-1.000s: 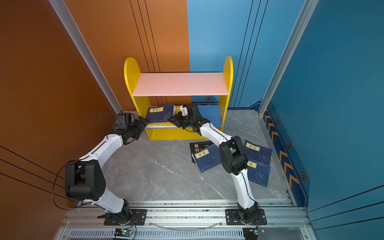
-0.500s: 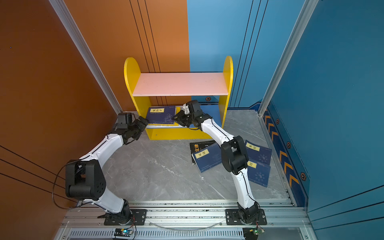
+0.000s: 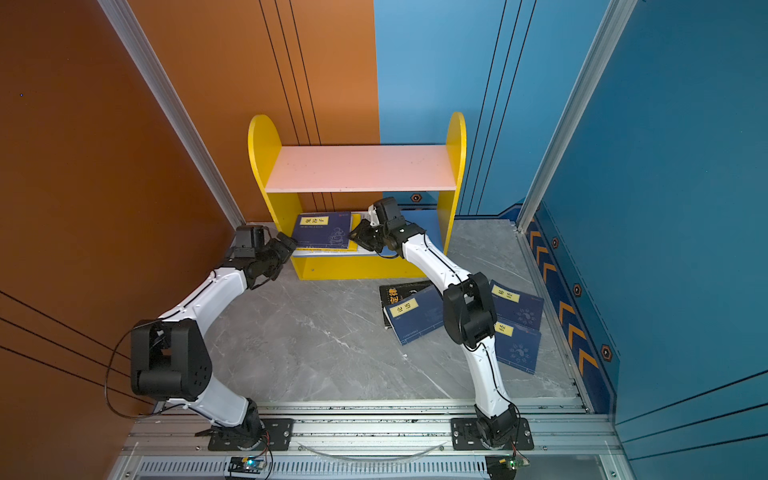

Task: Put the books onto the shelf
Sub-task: 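Press the dark blue book upright against the yellow book with the right gripper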

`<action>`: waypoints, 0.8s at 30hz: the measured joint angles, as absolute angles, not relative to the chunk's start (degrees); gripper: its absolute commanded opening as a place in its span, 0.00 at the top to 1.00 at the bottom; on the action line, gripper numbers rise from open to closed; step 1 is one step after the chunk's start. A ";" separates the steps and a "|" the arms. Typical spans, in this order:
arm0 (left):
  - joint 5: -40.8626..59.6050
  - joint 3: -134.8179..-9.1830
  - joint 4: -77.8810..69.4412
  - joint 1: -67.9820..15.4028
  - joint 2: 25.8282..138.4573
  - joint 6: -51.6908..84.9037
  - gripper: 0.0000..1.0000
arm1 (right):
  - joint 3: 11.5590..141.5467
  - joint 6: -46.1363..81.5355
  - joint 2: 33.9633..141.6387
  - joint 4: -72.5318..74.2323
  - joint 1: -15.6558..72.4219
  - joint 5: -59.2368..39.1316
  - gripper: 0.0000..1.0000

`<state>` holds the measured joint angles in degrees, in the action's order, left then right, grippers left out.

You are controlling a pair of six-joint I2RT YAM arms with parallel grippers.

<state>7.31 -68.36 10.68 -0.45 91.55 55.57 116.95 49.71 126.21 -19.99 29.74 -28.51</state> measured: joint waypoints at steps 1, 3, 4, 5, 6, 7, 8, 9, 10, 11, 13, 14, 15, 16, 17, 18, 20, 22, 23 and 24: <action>7.33 -68.36 10.76 -0.45 91.50 55.57 0.03 | 117.34 49.60 126.39 -20.08 29.78 -28.32 0.71; 7.38 -68.36 11.00 -0.45 91.37 55.57 0.03 | 118.39 49.41 126.87 -20.51 29.95 -28.18 0.71; 7.44 -68.36 11.11 -0.45 91.31 55.57 0.03 | 119.02 49.25 127.17 -20.75 30.02 -28.16 0.69; 7.49 -68.36 11.22 -0.45 91.22 55.57 0.03 | 119.42 49.21 127.37 -21.06 30.15 -28.03 0.66; 7.51 -68.36 11.38 -0.45 91.18 55.57 0.03 | 119.63 48.82 127.46 -21.47 30.33 -27.68 0.62; 7.53 -68.36 11.46 -0.45 91.09 55.55 0.03 | 119.70 48.66 127.46 -21.78 30.41 -27.27 0.59; 7.55 -68.36 11.60 -0.45 91.02 55.55 0.03 | 119.79 48.25 127.46 -21.93 30.55 -26.87 0.57; 7.66 -68.36 11.68 -0.45 90.98 55.55 0.03 | 119.96 47.77 127.44 -22.04 30.72 -26.37 0.57; 7.73 -68.36 11.75 -0.45 90.96 55.55 0.03 | 120.03 47.35 127.39 -22.11 30.85 -25.76 0.56; 7.79 -68.36 11.81 -0.45 90.91 55.55 0.03 | 120.03 46.94 127.28 -22.20 30.98 -25.15 0.56; 7.99 -68.36 11.86 -0.45 90.85 55.55 0.03 | 120.01 46.33 127.04 -22.50 31.16 -23.88 0.56; 8.14 -68.36 11.84 -0.43 90.85 55.55 0.03 | 119.98 46.22 126.89 -22.76 31.16 -23.22 0.56; 8.16 -68.34 11.88 -0.43 90.83 55.55 0.03 | 119.87 46.06 126.69 -23.03 31.14 -22.50 0.57; 8.21 -68.34 11.88 -0.43 90.83 55.55 0.03 | 119.61 45.98 126.50 -23.05 31.14 -21.85 0.57; 8.34 -68.34 11.88 -0.38 90.80 55.55 0.03 | 119.24 45.84 126.19 -23.09 31.14 -21.02 0.58; 8.45 -68.34 11.90 -0.38 90.78 55.55 0.03 | 118.76 45.82 125.78 -23.20 31.14 -20.21 0.58; 8.62 -68.34 11.94 -0.38 90.70 55.55 0.03 | 117.80 45.82 124.95 -23.64 31.07 -18.87 0.60; 8.88 -68.34 12.01 -0.38 90.54 55.55 0.03 | 117.23 45.84 124.60 -23.70 30.96 -18.09 0.61; 9.10 -68.34 12.01 -0.27 90.43 55.55 0.03 | 117.23 45.87 124.60 -23.66 30.85 -17.89 0.61; 9.23 -68.34 12.01 -0.27 90.35 55.55 0.03 | 117.19 45.87 124.60 -23.70 30.79 -17.72 0.61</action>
